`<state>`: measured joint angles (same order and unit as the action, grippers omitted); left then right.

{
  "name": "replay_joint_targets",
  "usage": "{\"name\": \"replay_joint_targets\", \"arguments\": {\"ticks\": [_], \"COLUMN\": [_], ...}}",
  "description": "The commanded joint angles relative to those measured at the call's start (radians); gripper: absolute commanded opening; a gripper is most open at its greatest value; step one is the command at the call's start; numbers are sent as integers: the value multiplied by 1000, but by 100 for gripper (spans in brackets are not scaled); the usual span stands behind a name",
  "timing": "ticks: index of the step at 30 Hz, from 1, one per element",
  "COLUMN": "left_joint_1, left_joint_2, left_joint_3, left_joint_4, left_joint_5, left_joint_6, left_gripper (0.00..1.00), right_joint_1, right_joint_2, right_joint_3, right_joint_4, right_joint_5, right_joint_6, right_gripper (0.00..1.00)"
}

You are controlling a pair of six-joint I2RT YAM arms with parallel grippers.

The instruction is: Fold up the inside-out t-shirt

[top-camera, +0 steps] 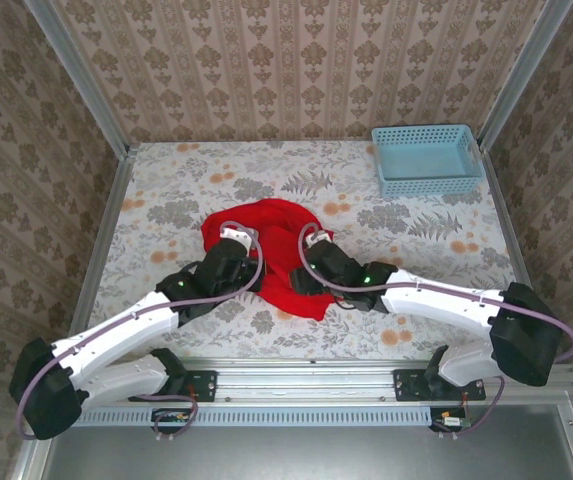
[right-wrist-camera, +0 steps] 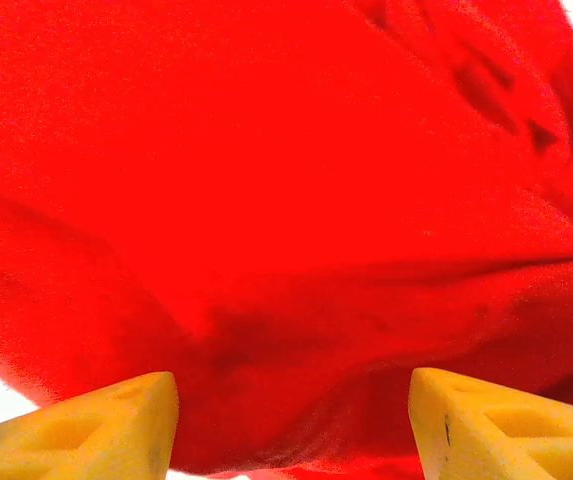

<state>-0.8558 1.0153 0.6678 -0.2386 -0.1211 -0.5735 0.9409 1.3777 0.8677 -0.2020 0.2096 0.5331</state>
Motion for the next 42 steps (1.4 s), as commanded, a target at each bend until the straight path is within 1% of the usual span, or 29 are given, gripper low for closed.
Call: {"name": "replay_joint_targets", "arguments": {"ticks": [1, 2, 3, 5, 7, 8, 11, 13, 15, 17, 20, 21, 22, 25, 28, 33, 35, 39, 41, 42], "left_joint_1": [9, 9, 9, 11, 11, 11, 13, 14, 19, 25, 33, 35, 37, 40, 40, 40, 41, 40, 42, 41], "left_joint_2": [0, 2, 2, 1, 2, 2, -1, -3, -6, -6, -3, -1, 0, 0, -6, -5, 4, 29, 38, 40], "left_joint_3": [-5, -9, -12, -20, -27, -28, -30, -29, -34, -41, -52, -54, -53, -52, -45, -32, -26, -14, -9, -6], "left_joint_4": [42, 44, 50, 62, 80, 86, 85, 65, 52, 42, 36, 30, 27, 24, 21, -3, -17, -28, -24, -21], "left_joint_5": [47, 49, 53, 66, 86, 96, 108, 102, 97, 100, 101, 100, 97, 103, 117, 105, 83, 72, 71, 66], "left_joint_6": [3, 1, 0, -2, 0, 2, 13, 22, 34, 49, 72, 79, 84, 106, 130, 151, 148, 150, 152, 152], "left_gripper": [0, 0, 0, 0, 0, 0, 0, 0, 0, 0, 0, 1, 1, 4, 9, 24, 30, 38, 38, 34], "right_joint_1": [35, 42, 45, 46, 46, 45, 41, 24, -19, -76, -159, -170, -174, -177, -179, -180, -177, -173, -170, -170], "right_joint_2": [7, 7, 40, 77, 119, 138, 155, 131, 92, 57, 22, 21, -12, -41, -68, -109, -121, -149, -159, -163], "right_joint_3": [30, 31, 36, 62, 101, 118, 148, 144, 129, 109, 77, 67, 62, 46, 33, 5, -6, -29, -37, -40], "right_joint_4": [80, 92, 93, 57, 17, 3, -24, -27, -23, -22, -13, -11, -10, -4, 17, 104, 140, 190, 197, 199], "right_joint_5": [-25, -27, -26, 10, 36, 49, 105, 122, 93, 23, -121, -143, -154, -184, -215, -338, -391, -449, -465, -471], "right_joint_6": [-59, -69, -75, -69, -75, -75, -70, -69, -56, -35, -9, -10, -15, -24, -19, -30, -27, -25, -29, -34], "right_gripper": [65, 66, 67, 67, 65, 61, 42, 27, 12, 3, 0, 0, 0, 0, 0, 0, 0, 0, 0, 0]}}
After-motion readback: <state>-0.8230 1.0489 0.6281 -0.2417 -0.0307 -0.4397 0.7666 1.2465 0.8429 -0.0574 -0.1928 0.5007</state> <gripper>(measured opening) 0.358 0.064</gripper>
